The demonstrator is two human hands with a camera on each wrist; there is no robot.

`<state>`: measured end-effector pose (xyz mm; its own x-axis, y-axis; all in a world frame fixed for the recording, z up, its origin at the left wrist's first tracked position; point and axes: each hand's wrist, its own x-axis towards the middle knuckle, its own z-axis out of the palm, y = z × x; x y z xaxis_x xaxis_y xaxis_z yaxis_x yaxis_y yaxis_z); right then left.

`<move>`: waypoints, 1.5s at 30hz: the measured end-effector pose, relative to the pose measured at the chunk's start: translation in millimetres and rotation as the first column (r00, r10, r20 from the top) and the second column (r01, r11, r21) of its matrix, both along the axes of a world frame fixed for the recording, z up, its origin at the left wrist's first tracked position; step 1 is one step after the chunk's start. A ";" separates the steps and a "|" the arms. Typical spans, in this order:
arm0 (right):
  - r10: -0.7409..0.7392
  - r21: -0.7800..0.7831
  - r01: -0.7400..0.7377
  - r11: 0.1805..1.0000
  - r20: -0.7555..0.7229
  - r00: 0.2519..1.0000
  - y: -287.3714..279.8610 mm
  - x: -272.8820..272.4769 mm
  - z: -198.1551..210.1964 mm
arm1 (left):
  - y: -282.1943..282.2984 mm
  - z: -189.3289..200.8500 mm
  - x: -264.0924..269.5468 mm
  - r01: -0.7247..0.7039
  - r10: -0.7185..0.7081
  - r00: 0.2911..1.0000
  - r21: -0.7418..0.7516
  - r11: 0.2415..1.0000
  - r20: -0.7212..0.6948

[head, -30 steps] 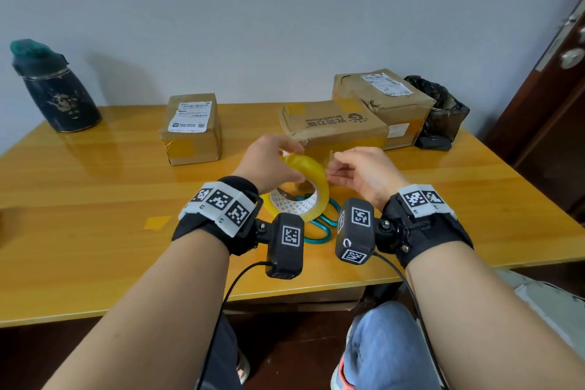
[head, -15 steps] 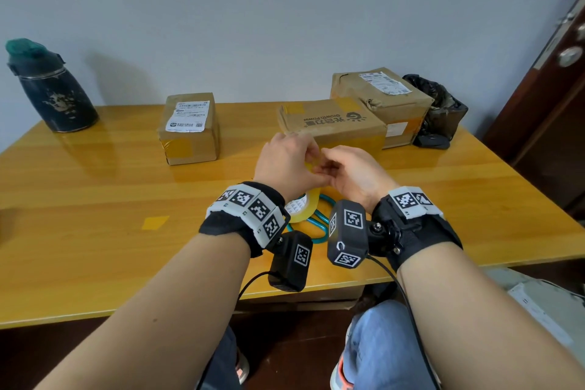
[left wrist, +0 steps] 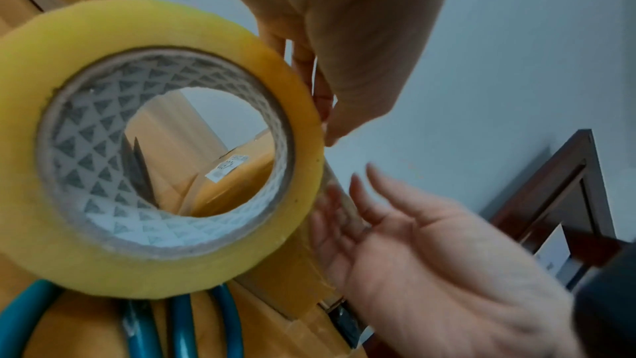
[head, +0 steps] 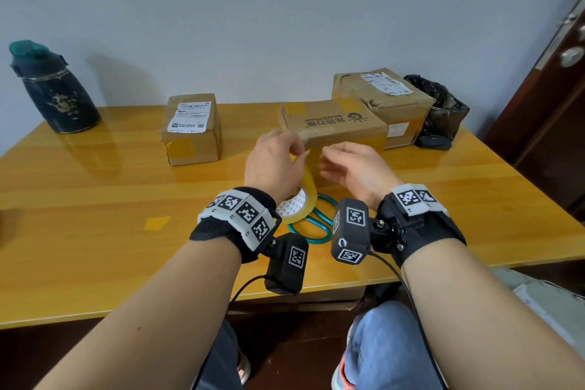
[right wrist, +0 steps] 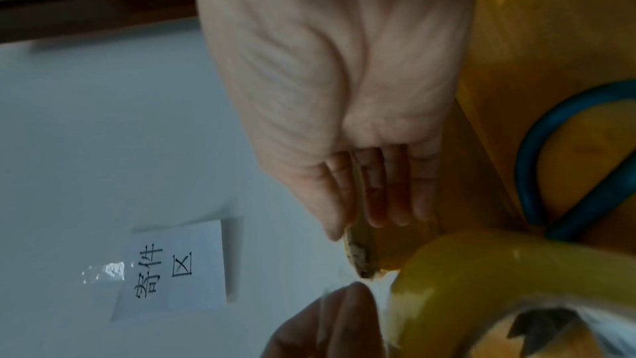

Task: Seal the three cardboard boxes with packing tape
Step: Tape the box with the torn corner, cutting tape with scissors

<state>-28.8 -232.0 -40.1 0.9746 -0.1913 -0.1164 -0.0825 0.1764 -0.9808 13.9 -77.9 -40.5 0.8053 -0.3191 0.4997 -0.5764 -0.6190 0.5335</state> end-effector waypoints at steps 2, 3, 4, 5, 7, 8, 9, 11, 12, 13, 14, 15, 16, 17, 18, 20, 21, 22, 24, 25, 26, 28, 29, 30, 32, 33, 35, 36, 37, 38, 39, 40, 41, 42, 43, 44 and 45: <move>0.045 -0.119 -0.053 0.991 -0.068 0.997 2.7 1.1 -2.7 | 4.8 4.7 2.5 -0.009 0.009 1.000 -0.027 1.000 -0.024; 0.094 -0.141 -0.109 0.984 -0.110 0.989 4.2 1.7 -5.1 | 7.0 7.7 3.4 -0.008 0.006 0.999 -0.040 0.999 -0.053; 0.137 -0.160 -0.161 0.974 -0.149 0.979 6.4 2.5 -6.4 | 9.9 10.8 4.3 -0.001 -0.004 0.996 -0.060 0.998 -0.088; 0.172 -0.183 -0.205 0.962 -0.183 0.968 9.2 1.9 -5.4 | 12.2 13.8 5.3 0.009 -0.021 0.992 -0.093 0.996 -0.127; 0.229 -0.205 -0.280 0.938 -0.238 0.944 13.5 2.4 -5.2 | 17.0 20.2 5.9 0.024 -0.065 0.976 -0.192 0.981 -0.207; 0.256 -0.176 -0.302 0.937 -0.245 0.935 15.3 2.7 -4.5 | 18.6 23.6 5.3 0.034 -0.094 0.966 -0.237 0.971 -0.243; 0.282 -0.137 -0.319 0.938 -0.238 0.929 18.0 1.0 -1.5 | 19.5 26.8 4.4 0.049 -0.123 0.956 -0.266 0.963 -0.268; 0.339 -0.065 -0.359 0.931 -0.213 0.916 22.0 -3.6 4.2 | 20.1 31.8 2.8 0.081 -0.165 0.942 -0.282 0.956 -0.291; 0.363 -0.036 -0.378 0.925 -0.202 0.910 23.3 -6.4 6.1 | 20.2 33.6 2.3 0.089 -0.176 0.938 -0.284 0.955 -0.297; 0.390 -0.014 -0.399 0.917 -0.189 0.901 24.3 -8.8 7.2 | 20.0 34.8 2.4 0.092 -0.183 0.934 -0.289 0.953 -0.306; 0.408 0.001 -0.414 0.910 -0.179 0.895 24.7 -10.9 7.8 | 19.7 35.7 2.5 0.094 -0.191 0.930 -0.299 0.950 -0.314; 0.416 0.000 -0.422 0.906 -0.176 0.892 25.3 -12.9 8.8 | 19.3 35.9 2.6 0.096 -0.199 0.926 -0.308 0.947 -0.322; 0.415 -0.004 -0.423 0.906 -0.177 0.892 26.0 -14.1 9.7 | 19.1 36.0 2.3 0.099 -0.205 0.923 -0.314 0.944 -0.326; 0.413 -0.008 -0.421 0.907 -0.178 0.893 25.9 -14.9 10.8 | 18.9 36.0 1.9 0.103 -0.210 0.921 -0.315 0.943 -0.328; 0.414 -0.003 -0.421 0.907 -0.178 0.893 25.5 -15.7 11.8 | 18.8 35.8 1.2 0.106 -0.213 0.920 -0.315 0.943 -0.329; 0.415 0.031 -0.417 0.908 -0.177 0.892 24.0 -17.1 12.0 | 18.8 35.1 0.0 0.117 -0.221 0.921 -0.313 0.942 -0.322; 0.416 0.042 -0.416 0.908 -0.179 0.892 23.0 -17.5 12.1 | 18.9 34.7 -0.5 0.122 -0.226 0.922 -0.315 0.941 -0.315; 0.418 0.047 -0.417 0.908 -0.180 0.890 22.2 -17.6 11.7 | 19.1 34.5 -1.2 0.125 -0.228 0.923 -0.319 0.939 -0.309; 0.417 0.034 -0.418 0.908 -0.183 0.890 22.6 -17.6 12.4 | 19.6 34.0 -2.0 0.124 -0.227 0.925 -0.324 0.938 -0.304; 0.413 0.030 -0.415 0.909 -0.183 0.892 23.3 -17.6 12.9 | 20.1 33.8 -2.5 0.124 -0.227 0.926 -0.326 0.937 -0.303; 0.406 0.028 -0.408 0.912 -0.184 0.895 24.2 -17.5 12.9 | 20.3 33.9 -3.2 0.126 -0.230 0.926 -0.329 0.936 -0.301; 0.390 0.034 -0.391 0.920 -0.187 0.902 25.5 -17.1 12.1 | 20.4 34.5 -5.1 0.133 -0.245 0.921 -0.347 0.928 -0.301; 0.379 0.031 -0.381 0.924 -0.191 0.905 26.2 -17.2 11.5 | 20.4 35.0 -6.2 0.142 -0.257 0.918 -0.353 0.925 -0.302; 0.369 0.021 -0.373 0.928 -0.195 0.909 27.0 -17.4 10.8 | 20.6 35.4 -7.6 0.155 -0.268 0.915 -0.352 0.923 -0.300; 0.355 0.001 -0.362 0.932 -0.199 0.913 28.4 -18.0 10.3 | 21.3 35.0 -9.6 0.173 -0.284 0.913 -0.355 0.919 -0.292; 0.350 -0.004 -0.358 0.934 -0.200 0.915 29.1 -18.2 10.2 | 22.0 34.8 -9.8 0.173 -0.289 0.912 -0.368 0.914 -0.290; 0.333 -0.010 -0.342 0.940 -0.205 0.920 28.7 -18.0 10.4 | 21.8 35.6 -10.6 0.179 -0.311 0.907 -0.407 0.896 -0.285; 0.318 -0.019 -0.329 0.944 -0.204 0.926 28.5 -17.9 10.2 | 21.0 37.3 -11.3 0.194 -0.331 0.901 -0.424 0.885 -0.279; 0.300 -0.036 -0.313 0.949 -0.203 0.932 28.7 -17.8 9.8 | 19.8 39.4 -11.3 0.214 -0.350 0.898 -0.429 0.878 -0.268; 0.284 -0.048 -0.299 0.953 -0.201 0.938 28.8 -18.0 9.0 | 18.9 41.7 -10.9 0.231 -0.362 0.896 -0.426 0.875 -0.258; 0.275 -0.045 -0.290 0.956 -0.202 0.940 29.7 -18.7 8.2 | 18.8 43.2 -9.8 0.235 -0.365 0.896 -0.426 0.874 -0.254; 0.271 -0.024 -0.282 0.959 -0.203 0.941 31.4 -19.6 6.8 | 20.0 44.3 -8.2 0.229 -0.362 0.897 -0.432 0.872 -0.255; 0.267 0.010 -0.271 0.963 -0.201 0.942 32.9 -20.6 4.8 | 20.9 45.2 -6.1 0.223 -0.359 0.896 -0.434 0.873 -0.261; 0.265 0.051 -0.260 0.964 -0.198 0.944 33.6 -21.0 2.3 | 21.6 45.3 -3.9 0.219 -0.356 0.895 -0.430 0.876 -0.270; 0.267 0.095 -0.253 0.963 -0.192 0.944 34.1 -21.1 0.6 | 22.3 45.0 -2.0 0.213 -0.350 0.894 -0.422 0.881 -0.280; 0.272 0.136 -0.250 0.959 -0.183 0.945 33.7 -21.6 -0.4 | 22.4 44.5 -1.5 0.210 -0.346 0.893 -0.415 0.885 -0.288; 0.282 0.165 -0.255 0.953 -0.176 0.943 32.9 -22.4 -0.2 | 22.2 44.6 -1.4 0.205 -0.341 0.893 -0.410 0.889 -0.292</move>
<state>-51.2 -199.0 -40.3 0.9430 0.1056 -0.3157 -0.3325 0.2532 -0.9085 12.6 -55.7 4.1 0.8537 -0.4054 0.3271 -0.4285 -0.1897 0.8834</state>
